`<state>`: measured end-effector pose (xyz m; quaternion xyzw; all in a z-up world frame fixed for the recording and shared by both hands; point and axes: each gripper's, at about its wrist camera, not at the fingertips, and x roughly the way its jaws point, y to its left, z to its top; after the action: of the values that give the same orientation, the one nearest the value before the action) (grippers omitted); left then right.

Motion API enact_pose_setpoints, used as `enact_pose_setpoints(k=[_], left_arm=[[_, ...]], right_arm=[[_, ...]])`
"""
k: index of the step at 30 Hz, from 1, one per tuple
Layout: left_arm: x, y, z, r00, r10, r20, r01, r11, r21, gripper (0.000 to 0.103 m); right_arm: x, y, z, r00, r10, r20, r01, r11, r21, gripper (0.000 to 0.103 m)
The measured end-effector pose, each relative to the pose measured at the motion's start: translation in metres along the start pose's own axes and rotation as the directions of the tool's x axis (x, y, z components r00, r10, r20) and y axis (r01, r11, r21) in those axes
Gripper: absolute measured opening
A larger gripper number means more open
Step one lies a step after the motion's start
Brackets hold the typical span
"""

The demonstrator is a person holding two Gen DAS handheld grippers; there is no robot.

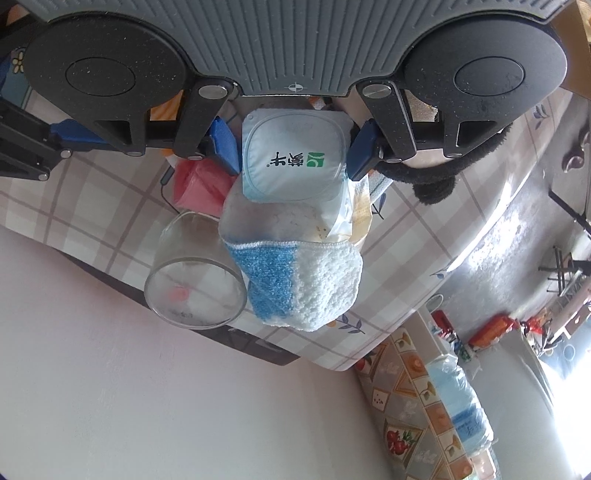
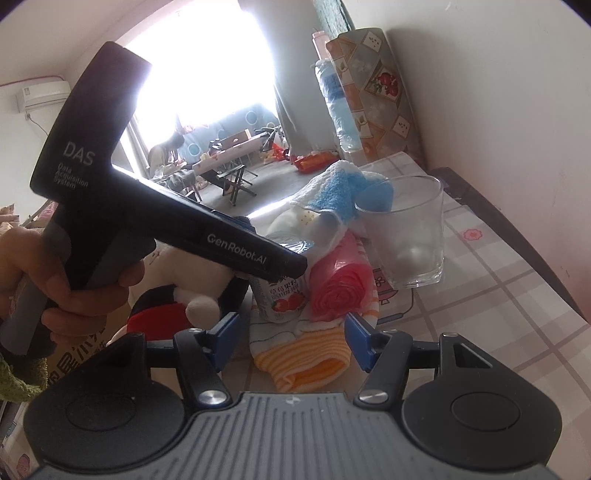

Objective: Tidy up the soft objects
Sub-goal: 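Grasp the yogurt cup with green-printed lid with the left gripper and lift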

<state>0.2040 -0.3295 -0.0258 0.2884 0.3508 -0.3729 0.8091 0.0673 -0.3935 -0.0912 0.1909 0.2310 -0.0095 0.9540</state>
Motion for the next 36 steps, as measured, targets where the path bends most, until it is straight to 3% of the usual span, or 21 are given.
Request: enact_pose_setpoints(k=[5,7,10,12,14,17,20,21,22,27,31,36], left_arm=[[0.0,-0.005,-0.002,1.0,0.026,0.007,-0.027,0.999,0.023,0.061],[-0.004,-0.008,-0.003,1.0,-0.001,0.019,0.001,1.0,0.028,0.033],[-0.01,-0.019,-0.002,1.0,0.02,0.023,-0.021,0.999,0.05,0.021],[-0.011,-0.023,-0.003,1.0,0.025,0.019,-0.026,0.998,0.063,0.02],[-0.01,-0.024,-0.003,1.0,0.026,0.017,-0.027,0.997,0.067,0.021],[-0.006,-0.019,-0.001,1.0,0.027,0.004,-0.028,0.998,0.049,0.034],[-0.002,-0.009,0.002,1.0,0.029,0.001,-0.029,0.999,0.024,0.059],[-0.002,-0.006,0.003,0.999,0.04,0.011,-0.04,0.999,0.022,0.072],[0.0,-0.003,0.004,0.999,0.04,0.018,-0.041,0.999,0.025,0.075],[0.013,0.008,0.017,0.998,-0.044,-0.052,0.046,0.998,0.037,0.076],[0.033,0.018,0.024,0.979,-0.116,-0.17,0.117,0.993,0.0,0.074],[0.032,0.017,0.022,0.974,-0.126,-0.186,0.12,0.992,-0.046,0.064]], right_arm=[[0.001,0.0,0.0,1.0,0.002,-0.002,-0.002,1.0,0.004,0.065],[0.0,-0.001,-0.001,1.0,0.004,0.0,-0.004,1.0,0.006,0.065],[0.0,-0.002,-0.001,1.0,0.006,0.001,-0.006,1.0,0.013,0.065],[-0.001,-0.003,-0.001,1.0,0.007,0.002,-0.007,1.0,0.017,0.065],[-0.001,-0.003,-0.002,1.0,0.008,0.003,-0.008,1.0,0.019,0.065],[-0.001,-0.003,-0.002,1.0,0.011,0.004,-0.011,1.0,0.022,0.065],[-0.001,-0.003,-0.002,1.0,0.015,0.003,-0.016,1.0,0.023,0.065],[-0.001,-0.003,-0.002,1.0,0.018,0.002,-0.018,1.0,0.024,0.065],[-0.002,-0.003,-0.001,1.0,0.019,0.001,-0.019,0.999,0.026,0.065],[-0.002,-0.005,-0.002,1.0,0.029,0.002,-0.029,0.999,0.038,0.065],[-0.003,-0.007,-0.002,0.999,0.037,0.004,-0.037,0.998,0.045,0.065],[-0.003,-0.01,-0.002,0.999,0.047,0.007,-0.047,0.997,0.067,0.065]])
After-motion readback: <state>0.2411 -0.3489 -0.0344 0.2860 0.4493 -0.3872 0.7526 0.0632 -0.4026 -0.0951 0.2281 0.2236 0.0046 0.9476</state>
